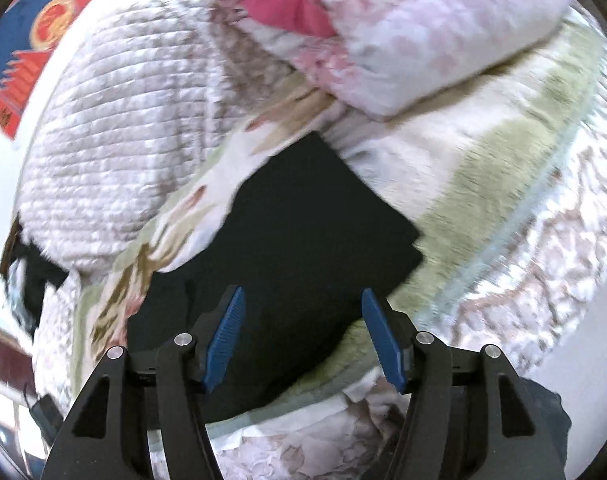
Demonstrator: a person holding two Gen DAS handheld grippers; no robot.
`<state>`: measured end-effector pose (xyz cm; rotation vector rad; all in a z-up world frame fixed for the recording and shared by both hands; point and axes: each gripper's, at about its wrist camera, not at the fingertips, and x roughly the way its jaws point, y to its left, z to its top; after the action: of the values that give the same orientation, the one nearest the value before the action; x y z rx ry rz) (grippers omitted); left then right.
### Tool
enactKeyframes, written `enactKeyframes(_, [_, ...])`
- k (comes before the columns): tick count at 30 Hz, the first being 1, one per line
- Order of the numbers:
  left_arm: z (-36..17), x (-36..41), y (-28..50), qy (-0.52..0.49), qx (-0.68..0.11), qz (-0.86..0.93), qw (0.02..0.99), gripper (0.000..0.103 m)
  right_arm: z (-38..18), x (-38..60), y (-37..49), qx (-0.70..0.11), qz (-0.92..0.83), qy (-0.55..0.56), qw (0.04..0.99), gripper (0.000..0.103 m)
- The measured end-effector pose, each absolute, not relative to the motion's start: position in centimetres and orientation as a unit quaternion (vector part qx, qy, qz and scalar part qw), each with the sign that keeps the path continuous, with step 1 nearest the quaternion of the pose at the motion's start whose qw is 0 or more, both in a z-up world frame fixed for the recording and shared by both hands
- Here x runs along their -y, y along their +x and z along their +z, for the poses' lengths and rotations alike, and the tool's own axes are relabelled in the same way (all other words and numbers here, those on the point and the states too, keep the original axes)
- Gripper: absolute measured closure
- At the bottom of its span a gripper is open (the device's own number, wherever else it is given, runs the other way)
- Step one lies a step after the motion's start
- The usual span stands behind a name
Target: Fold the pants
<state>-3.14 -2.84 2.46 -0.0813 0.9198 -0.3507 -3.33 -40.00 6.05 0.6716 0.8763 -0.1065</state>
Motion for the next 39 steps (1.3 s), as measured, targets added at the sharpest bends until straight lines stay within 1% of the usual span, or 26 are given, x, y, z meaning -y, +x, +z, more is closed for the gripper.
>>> enactKeyframes(4, [2.5,2.9,-3.1,-0.039,-0.442,-0.167,0.880,0.063,4.3,41.0,-3.1,-0.441,-0.064,0.354,0.822,0.042])
enactKeyframes(10, [2.4,2.8,-3.1,-0.039,-0.444,-0.168,0.879,0.063,3.6,41.9,-1.4,-0.434,-0.069,0.375,0.816,0.039])
enactKeyframes(12, [2.4,2.8,-3.1,-0.038,-0.445,-0.167,0.879,0.063,4.0,41.9,-1.4,-0.425,-0.071,0.384,0.817,0.039])
enactKeyframes(16, [2.4,2.7,-3.0,-0.039,-0.443,-0.165,0.880,0.063,5.7,41.4,-2.4,-0.359,-0.057,0.390,0.846,0.040])
enactKeyframes(18, [2.2,2.6,-2.9,-0.041,-0.445,-0.164,0.879,0.063,5.1,41.4,-1.7,-0.376,-0.063,0.382,0.842,0.040])
enactKeyframes(20, [2.1,2.6,-2.8,-0.042,-0.447,-0.165,0.878,0.063,3.9,41.8,-0.7,-0.397,-0.067,0.388,0.829,0.047])
enactKeyframes(24, [2.3,2.7,-2.9,-0.040,-0.445,-0.165,0.879,0.063,3.5,42.0,0.1,-0.405,-0.074,0.382,0.827,0.077])
enactKeyframes(29, [2.4,2.0,-2.7,-0.047,-0.442,-0.156,0.882,0.063,5.4,41.3,0.2,-0.391,-0.053,0.359,0.846,0.080])
enactKeyframes(32, [2.6,1.4,-2.7,-0.054,-0.438,-0.149,0.885,0.063,7.8,39.7,0.6,-0.375,-0.022,0.333,0.865,0.081])
enactKeyframes(39, [3.2,-0.7,-2.6,-0.074,-0.426,-0.126,0.893,0.063,13.4,32.1,3.0,-0.353,0.095,0.251,0.896,0.081])
